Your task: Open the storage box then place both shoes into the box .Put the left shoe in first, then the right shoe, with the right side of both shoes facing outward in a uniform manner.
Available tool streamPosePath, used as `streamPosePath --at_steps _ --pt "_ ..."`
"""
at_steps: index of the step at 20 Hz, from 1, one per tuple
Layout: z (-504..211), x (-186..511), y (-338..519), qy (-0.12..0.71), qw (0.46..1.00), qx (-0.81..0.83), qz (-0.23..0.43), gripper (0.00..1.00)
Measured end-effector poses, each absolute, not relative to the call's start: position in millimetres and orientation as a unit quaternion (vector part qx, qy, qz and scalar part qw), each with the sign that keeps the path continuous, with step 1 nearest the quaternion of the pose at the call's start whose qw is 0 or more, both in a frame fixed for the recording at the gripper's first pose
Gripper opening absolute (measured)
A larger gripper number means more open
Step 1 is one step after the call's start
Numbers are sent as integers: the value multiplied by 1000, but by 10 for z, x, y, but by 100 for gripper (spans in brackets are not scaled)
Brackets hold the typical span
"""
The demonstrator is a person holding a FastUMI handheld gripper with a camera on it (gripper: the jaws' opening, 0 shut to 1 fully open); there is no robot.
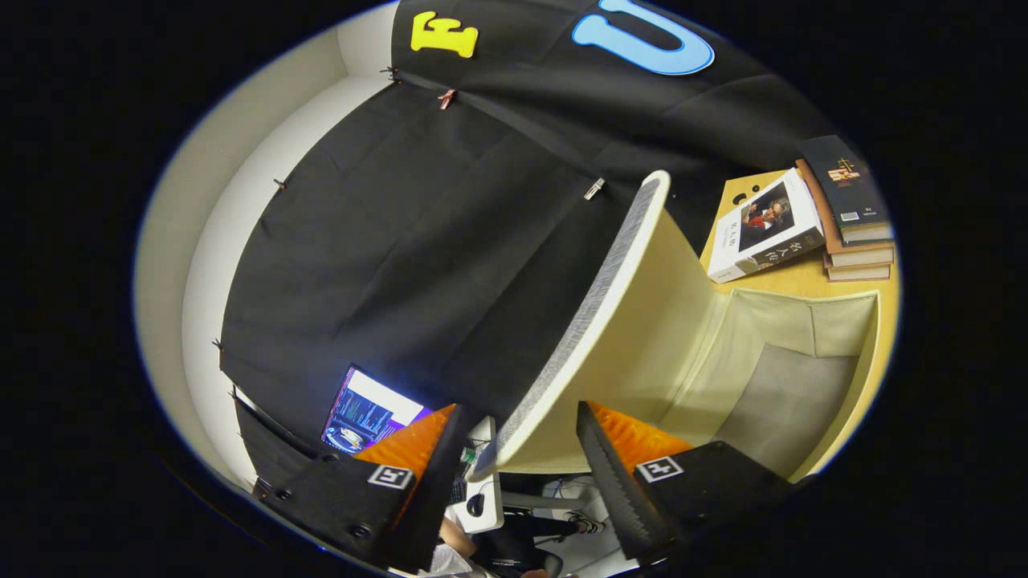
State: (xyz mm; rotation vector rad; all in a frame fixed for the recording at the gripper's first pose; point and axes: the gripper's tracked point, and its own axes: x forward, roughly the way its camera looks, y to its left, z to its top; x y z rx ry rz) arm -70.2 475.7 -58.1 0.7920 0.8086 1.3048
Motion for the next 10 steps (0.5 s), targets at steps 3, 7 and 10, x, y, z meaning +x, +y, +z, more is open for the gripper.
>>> streamPosePath --at_steps 3,7,10 --pt "-597 -674 4881 357 653 352 568 92" --pt "-589 -694 5140 371 644 351 569 93" --pt "-662 -741 5302 383 641 342 570 97"
